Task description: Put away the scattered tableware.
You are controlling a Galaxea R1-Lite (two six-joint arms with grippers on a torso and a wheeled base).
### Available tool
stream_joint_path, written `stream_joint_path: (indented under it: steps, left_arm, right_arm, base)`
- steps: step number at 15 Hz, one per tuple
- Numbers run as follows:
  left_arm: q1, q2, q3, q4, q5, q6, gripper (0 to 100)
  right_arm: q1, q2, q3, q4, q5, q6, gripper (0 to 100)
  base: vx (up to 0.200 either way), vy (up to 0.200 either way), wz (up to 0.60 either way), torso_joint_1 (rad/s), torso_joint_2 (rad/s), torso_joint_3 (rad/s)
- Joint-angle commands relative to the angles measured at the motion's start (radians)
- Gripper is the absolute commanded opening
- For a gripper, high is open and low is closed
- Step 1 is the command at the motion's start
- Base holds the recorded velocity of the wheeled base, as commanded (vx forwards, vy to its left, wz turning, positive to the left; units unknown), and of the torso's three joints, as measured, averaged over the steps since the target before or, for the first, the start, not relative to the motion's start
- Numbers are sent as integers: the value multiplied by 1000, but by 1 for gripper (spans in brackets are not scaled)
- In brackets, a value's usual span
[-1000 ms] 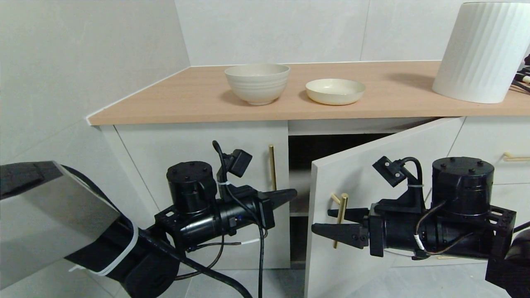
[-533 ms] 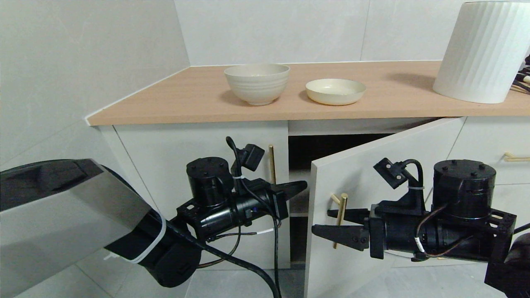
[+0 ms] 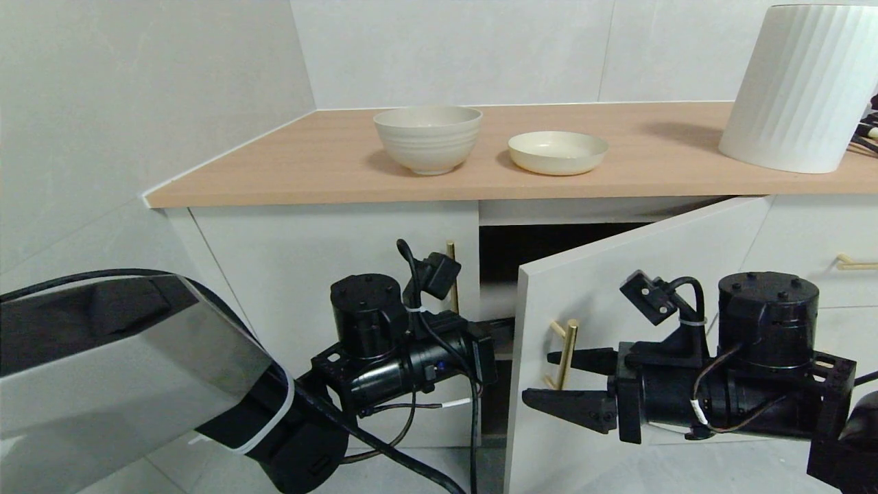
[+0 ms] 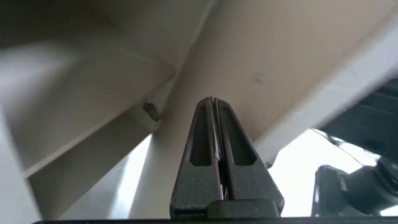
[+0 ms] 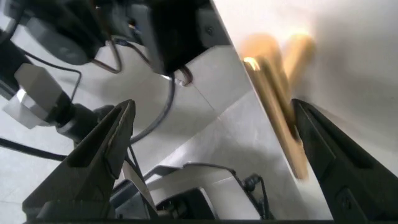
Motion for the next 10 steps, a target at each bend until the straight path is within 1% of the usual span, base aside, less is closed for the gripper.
stream_joint_path:
  steps: [1, 4, 6, 8, 10]
  left_arm:
    - [-21, -3, 2, 0, -2, -1, 0]
    - [-28, -9, 4, 0, -2, -1, 0]
    - [-35, -22, 7, 0, 0, -3, 0]
    - [-36, -17, 7, 0, 0, -1, 0]
    - [-45, -23, 9, 0, 0, -3, 0]
  right_arm:
    - [-18, -22, 3, -8, -9, -4, 100]
    - [-34, -34, 3, -8, -11, -6, 100]
    - [-47, -82, 15, -8, -11, -7, 100]
    - [-51, -177, 49, -1, -11, -9, 100]
    - [-85, -224, 87, 2, -11, -9, 100]
  base:
    - [0, 0, 0, 0, 0, 0]
    - [0, 0, 0, 0, 0, 0]
    - [0, 0, 0, 0, 0, 0]
    - [0, 0, 0, 0, 0, 0]
    - [0, 0, 0, 0, 0, 0]
